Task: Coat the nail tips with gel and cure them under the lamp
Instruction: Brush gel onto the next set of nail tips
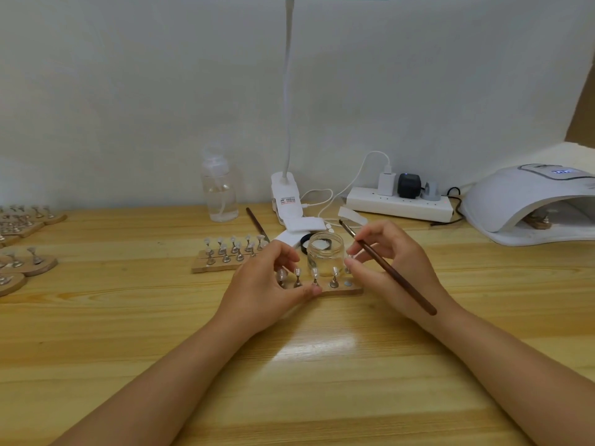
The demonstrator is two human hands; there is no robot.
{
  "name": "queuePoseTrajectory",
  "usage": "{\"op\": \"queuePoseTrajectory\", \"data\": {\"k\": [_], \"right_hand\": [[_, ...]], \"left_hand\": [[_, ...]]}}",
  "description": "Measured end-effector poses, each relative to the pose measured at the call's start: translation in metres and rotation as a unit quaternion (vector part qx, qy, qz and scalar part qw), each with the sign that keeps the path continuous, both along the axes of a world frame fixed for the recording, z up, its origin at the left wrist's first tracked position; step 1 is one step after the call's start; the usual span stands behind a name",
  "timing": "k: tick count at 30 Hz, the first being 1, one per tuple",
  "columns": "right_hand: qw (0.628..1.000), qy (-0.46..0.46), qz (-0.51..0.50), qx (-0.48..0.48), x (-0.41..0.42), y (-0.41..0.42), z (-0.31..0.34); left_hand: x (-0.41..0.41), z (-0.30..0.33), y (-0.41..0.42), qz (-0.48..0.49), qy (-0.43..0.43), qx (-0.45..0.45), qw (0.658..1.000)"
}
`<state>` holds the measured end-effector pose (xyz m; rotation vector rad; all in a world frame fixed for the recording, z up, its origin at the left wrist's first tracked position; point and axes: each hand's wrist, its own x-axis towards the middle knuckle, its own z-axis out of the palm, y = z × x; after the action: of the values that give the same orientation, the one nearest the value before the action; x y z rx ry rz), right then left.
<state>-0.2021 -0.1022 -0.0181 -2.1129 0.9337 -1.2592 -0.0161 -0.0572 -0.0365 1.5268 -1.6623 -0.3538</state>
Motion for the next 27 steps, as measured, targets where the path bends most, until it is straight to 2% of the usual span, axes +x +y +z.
{"op": "queuePoseTrajectory", "data": {"k": [6, 18, 22, 27], "right_hand": [[0.999, -0.017, 0.03, 0.036, -0.0044, -0.0038, -0.0012], [0.998, 0.039, 0.037, 0.022, -0.0042, -0.0034, -0.0045], [0.998, 0.049, 0.04, -0.01, -0.0049, -0.0028, -0.0052], [0.992, 0.104, 0.029, -0.069, -0.004, -0.0029, -0.0059]], "left_hand": [[0.0008, -0.0004, -0.0002, 0.005, 0.012, 0.037, 0.999], [0.0003, 0.0011, 0.0018, 0.013, 0.02, 0.047, 0.999], [-0.0008, 0.002, 0.0017, 0.01, 0.028, 0.046, 0.998], [-0.002, 0.0039, 0.0025, 0.013, 0.012, 0.046, 0.999]]}}
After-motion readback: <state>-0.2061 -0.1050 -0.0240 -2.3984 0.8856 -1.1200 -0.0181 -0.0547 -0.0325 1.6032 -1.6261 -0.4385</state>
